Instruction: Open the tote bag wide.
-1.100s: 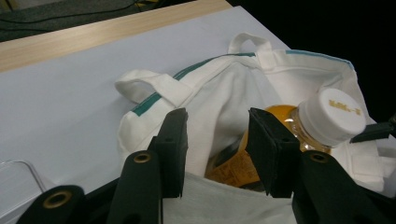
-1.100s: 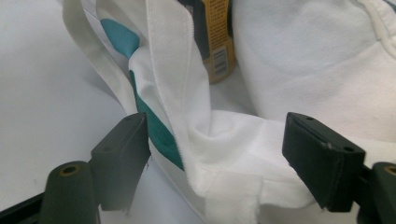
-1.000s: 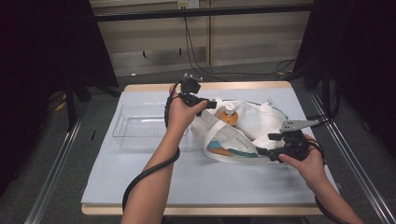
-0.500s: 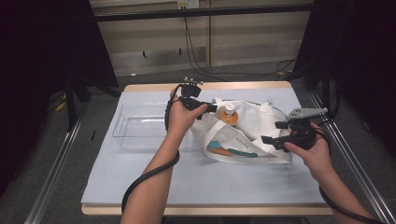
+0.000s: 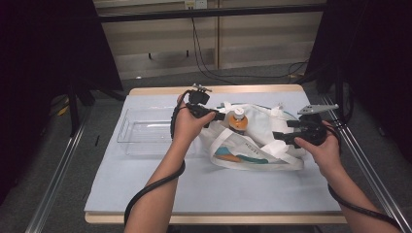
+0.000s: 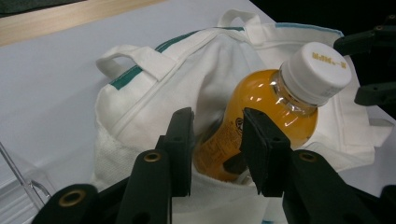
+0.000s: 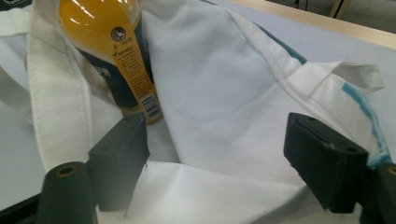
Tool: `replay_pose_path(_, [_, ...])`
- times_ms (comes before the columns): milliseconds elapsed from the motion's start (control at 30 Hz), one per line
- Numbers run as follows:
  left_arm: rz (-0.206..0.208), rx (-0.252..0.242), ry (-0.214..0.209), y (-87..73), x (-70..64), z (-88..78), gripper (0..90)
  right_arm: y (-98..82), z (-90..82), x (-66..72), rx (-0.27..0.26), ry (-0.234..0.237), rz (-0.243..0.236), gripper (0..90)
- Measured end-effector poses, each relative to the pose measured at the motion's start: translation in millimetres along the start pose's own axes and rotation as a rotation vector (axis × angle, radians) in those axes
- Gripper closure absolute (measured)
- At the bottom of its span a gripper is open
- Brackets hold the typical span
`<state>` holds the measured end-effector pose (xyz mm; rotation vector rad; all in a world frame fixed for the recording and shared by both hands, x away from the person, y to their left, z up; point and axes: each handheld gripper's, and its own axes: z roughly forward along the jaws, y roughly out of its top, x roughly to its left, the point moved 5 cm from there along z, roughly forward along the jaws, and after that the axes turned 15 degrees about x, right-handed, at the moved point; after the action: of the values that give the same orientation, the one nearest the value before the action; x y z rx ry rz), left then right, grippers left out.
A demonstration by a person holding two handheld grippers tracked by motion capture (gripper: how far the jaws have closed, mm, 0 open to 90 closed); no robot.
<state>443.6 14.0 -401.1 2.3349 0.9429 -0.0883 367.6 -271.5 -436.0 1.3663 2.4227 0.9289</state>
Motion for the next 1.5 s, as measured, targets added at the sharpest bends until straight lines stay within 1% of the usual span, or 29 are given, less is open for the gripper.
replay_pose_path(33, [-0.005,-0.003,-0.002,-0.6,-0.6,-0.1,65.1,0.9,0.3,-1.9,-0.007,-0.007,-0.003,24.1])
replay_pose_path(67, [0.000,0.000,-0.006,-1.9,-0.8,-0.6,65.1,1.2,0.2,-2.9,-0.004,-0.011,-0.004,25.4])
replay_pose_path(133, [-0.006,-0.004,-0.017,-4.1,-1.8,-0.6,65.8,2.8,0.5,-6.0,-0.011,-0.028,-0.009,31.3])
replay_pose_path(167, [0.005,0.004,-0.015,-5.7,-1.2,-1.3,65.9,3.6,1.1,-7.6,-0.009,-0.031,-0.007,32.5])
replay_pose_path(233, [-0.001,0.003,-0.011,-8.2,-1.2,-0.3,66.6,4.8,2.5,-10.9,-0.011,-0.030,0.002,36.3])
replay_pose_path(267, [0.003,0.007,-0.010,-9.1,-0.8,-0.5,66.8,5.7,3.1,-12.2,-0.016,-0.027,0.005,38.1])
replay_pose_path(400, [-0.001,-0.002,-0.010,-10.4,0.0,-0.4,67.2,7.9,4.7,-15.0,-0.021,-0.026,0.008,41.4])
replay_pose_path(433, [0.004,0.002,-0.009,-10.7,0.1,-0.5,67.5,8.8,5.2,-15.1,-0.022,-0.027,0.010,41.4])
replay_pose_path(467, [0.000,0.001,-0.011,-10.9,-0.3,-0.1,67.7,9.5,5.5,-15.1,-0.024,-0.029,0.012,41.8])
replay_pose_path(533, [0.010,0.011,-0.007,-12.0,-0.1,0.2,68.3,11.2,5.6,-15.2,-0.030,-0.030,0.010,43.7])
replay_pose_path(600, [0.011,0.012,-0.003,-13.2,0.4,0.1,69.0,12.9,5.2,-15.3,-0.035,-0.028,0.008,46.0])
replay_pose_path(633, [0.003,0.009,-0.003,-13.7,0.2,0.3,69.4,13.9,4.6,-15.4,-0.039,-0.029,0.012,46.1])
replay_pose_path(667, [0.009,0.015,-0.004,-14.9,0.7,0.2,69.8,14.8,4.2,-15.5,-0.041,-0.030,0.012,47.2])
replay_pose_path(733, [0.005,0.017,-0.004,-16.6,0.7,1.2,70.6,16.4,3.7,-16.4,-0.039,-0.035,0.011,50.0])
replay_pose_path(800, [0.009,0.022,0.004,-18.4,1.8,1.5,71.4,17.1,4.1,-18.0,-0.045,-0.043,0.016,51.6])
replay_pose_path(1000, [0.005,0.025,0.011,-21.7,3.9,0.8,74.9,16.5,7.1,-20.9,-0.036,-0.042,0.002,61.9])
replay_pose_path(1033, [-0.002,0.018,0.010,-21.9,3.4,1.2,75.1,16.4,7.4,-21.4,-0.036,-0.044,0.002,63.2])
replay_pose_path(1067, [0.004,0.026,0.012,-22.6,3.7,1.0,75.1,16.4,7.9,-22.1,-0.035,-0.044,0.005,64.8])
replay_pose_path(1133, [0.002,0.027,0.019,-23.4,3.8,1.7,76.1,16.8,9.1,-23.0,-0.033,-0.054,0.002,66.5])
replay_pose_path(1167, [0.009,0.034,0.021,-24.4,4.5,1.7,76.4,17.0,9.7,-22.9,-0.030,-0.059,-0.001,68.0])
replay_pose_path(1200, [0.008,0.037,0.025,-25.2,5.0,2.0,77.3,17.6,11.0,-23.0,-0.024,-0.061,-0.013,68.8])
replay_pose_path(1233, [0.014,0.040,0.023,-25.8,5.4,2.6,77.5,18.2,11.9,-23.4,-0.022,-0.058,-0.014,69.3])
replay_pose_path(1267, [0.006,0.040,0.021,-26.7,5.2,3.8,77.8,18.6,12.5,-23.8,-0.022,-0.057,-0.009,70.6])
replay_pose_path(1333, [0.006,0.046,0.022,-28.5,5.4,5.2,78.1,19.8,14.0,-26.3,-0.027,-0.052,-0.010,73.4])
replay_pose_path(1400, [0.001,0.048,0.019,-29.9,5.3,6.3,78.3,20.5,15.8,-29.4,-0.021,-0.059,-0.005,75.9])
replay_pose_path(1500, [0.001,0.047,0.012,-31.8,5.5,7.6,78.4,20.2,18.6,-33.0,-0.013,-0.072,-0.010,76.4])
